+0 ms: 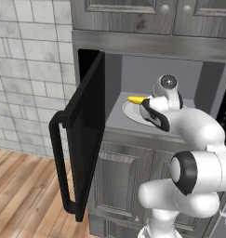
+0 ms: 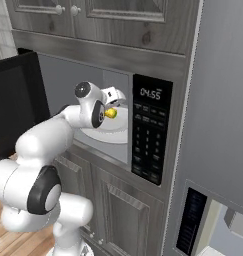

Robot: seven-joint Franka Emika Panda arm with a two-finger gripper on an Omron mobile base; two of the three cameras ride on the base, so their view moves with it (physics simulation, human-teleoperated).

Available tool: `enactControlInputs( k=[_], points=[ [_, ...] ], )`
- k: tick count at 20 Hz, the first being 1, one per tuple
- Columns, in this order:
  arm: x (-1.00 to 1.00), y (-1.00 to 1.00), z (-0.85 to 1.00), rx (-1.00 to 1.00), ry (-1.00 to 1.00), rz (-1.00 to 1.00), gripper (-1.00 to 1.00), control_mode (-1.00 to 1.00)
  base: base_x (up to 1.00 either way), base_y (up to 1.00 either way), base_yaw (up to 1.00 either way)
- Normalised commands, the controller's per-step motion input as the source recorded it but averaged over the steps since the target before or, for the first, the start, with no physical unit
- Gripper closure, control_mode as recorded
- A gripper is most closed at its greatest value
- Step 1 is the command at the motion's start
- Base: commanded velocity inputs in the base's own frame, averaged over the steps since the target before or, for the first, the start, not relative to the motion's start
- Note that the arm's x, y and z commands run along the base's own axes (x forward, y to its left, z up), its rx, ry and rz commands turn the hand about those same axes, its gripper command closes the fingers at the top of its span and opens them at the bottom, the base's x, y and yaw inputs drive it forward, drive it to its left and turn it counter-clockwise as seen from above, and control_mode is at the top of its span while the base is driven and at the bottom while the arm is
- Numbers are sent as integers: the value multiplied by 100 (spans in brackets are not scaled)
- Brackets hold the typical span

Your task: Pick the corn from the counter and place it in the microwave.

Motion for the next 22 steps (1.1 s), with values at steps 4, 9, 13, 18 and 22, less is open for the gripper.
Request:
enactControlInputs(
  k=[4,9,13,18,22],
  points=[
    [-83,9,27,1,0,-1,-100,-100,0,0,0],
    [-96,22,10,9,1,-12,-100,-100,0,0,0],
    [-100,25,21,17,0,-18,-100,-100,0,0,0],
    [-100,9,57,18,0,-24,-100,-100,0,0,0],
    [-100,7,53,21,0,-34,-100,-100,0,0,0]
  ],
)
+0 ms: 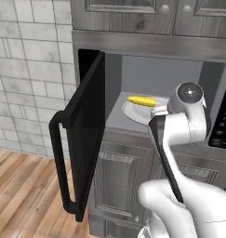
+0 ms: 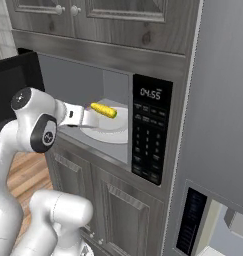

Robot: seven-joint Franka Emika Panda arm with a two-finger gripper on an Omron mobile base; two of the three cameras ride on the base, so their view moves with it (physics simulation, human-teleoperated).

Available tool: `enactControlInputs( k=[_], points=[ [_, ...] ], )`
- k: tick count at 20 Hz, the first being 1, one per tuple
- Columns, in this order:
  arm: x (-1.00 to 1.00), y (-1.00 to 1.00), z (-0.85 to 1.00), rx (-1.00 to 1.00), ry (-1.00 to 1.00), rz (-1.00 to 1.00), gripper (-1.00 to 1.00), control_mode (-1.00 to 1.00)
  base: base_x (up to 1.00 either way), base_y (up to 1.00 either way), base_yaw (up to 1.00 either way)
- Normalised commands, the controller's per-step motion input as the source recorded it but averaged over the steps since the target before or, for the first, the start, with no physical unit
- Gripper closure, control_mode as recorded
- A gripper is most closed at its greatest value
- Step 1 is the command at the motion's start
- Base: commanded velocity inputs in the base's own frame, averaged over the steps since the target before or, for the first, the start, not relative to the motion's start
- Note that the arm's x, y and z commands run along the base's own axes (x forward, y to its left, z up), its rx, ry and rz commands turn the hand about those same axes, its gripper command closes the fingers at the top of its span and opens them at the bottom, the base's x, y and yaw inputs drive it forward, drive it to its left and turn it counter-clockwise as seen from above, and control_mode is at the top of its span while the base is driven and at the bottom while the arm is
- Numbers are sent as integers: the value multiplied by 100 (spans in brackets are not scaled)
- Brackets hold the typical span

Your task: Pick the corn from the counter and place it in the microwave.

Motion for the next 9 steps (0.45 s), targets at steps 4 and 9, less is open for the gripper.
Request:
enactControlInputs(
  k=[4,9],
  points=[
    [-100,1,28,22,0,-31,-100,-100,0,0,0],
    [-100,4,1,25,0,-21,-100,-100,0,0,0]
  ],
)
